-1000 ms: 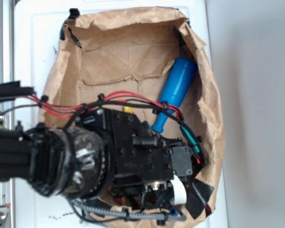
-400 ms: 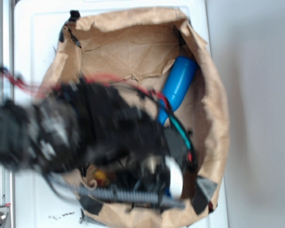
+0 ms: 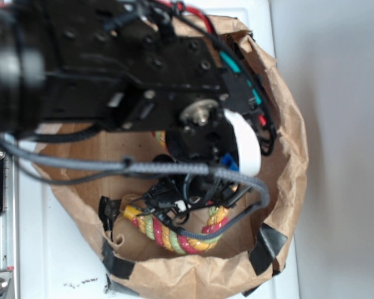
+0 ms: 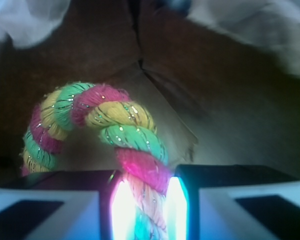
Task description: Grab the multicolored rope.
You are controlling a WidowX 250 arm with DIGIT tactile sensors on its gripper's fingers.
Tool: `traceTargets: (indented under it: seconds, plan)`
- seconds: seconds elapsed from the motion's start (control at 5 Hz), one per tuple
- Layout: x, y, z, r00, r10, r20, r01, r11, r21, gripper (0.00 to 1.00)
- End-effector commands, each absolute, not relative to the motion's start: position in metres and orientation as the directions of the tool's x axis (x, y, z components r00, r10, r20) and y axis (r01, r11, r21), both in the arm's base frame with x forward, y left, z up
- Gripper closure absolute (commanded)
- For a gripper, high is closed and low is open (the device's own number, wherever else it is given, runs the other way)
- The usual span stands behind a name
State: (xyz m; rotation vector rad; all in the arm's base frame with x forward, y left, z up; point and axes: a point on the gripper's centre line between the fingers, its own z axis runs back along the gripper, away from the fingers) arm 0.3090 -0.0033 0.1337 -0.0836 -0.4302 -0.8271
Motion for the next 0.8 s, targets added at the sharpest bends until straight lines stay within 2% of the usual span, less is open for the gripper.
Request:
traceTargets:
  seconds: [0.0, 0.2, 0.6]
  plan:
    - [0.281, 0.02, 0.214, 0.826, -0.479, 0.299, 0.466, 0.877, 0.117, 1.0]
    - [0.271, 0.024, 0.227, 0.918, -0.336, 0.211, 0.312, 0.94, 0.139, 1.0]
    - [0.27, 0.029, 0.231, 0.957, -0.212, 0.198, 0.192, 0.975, 0.115, 1.0]
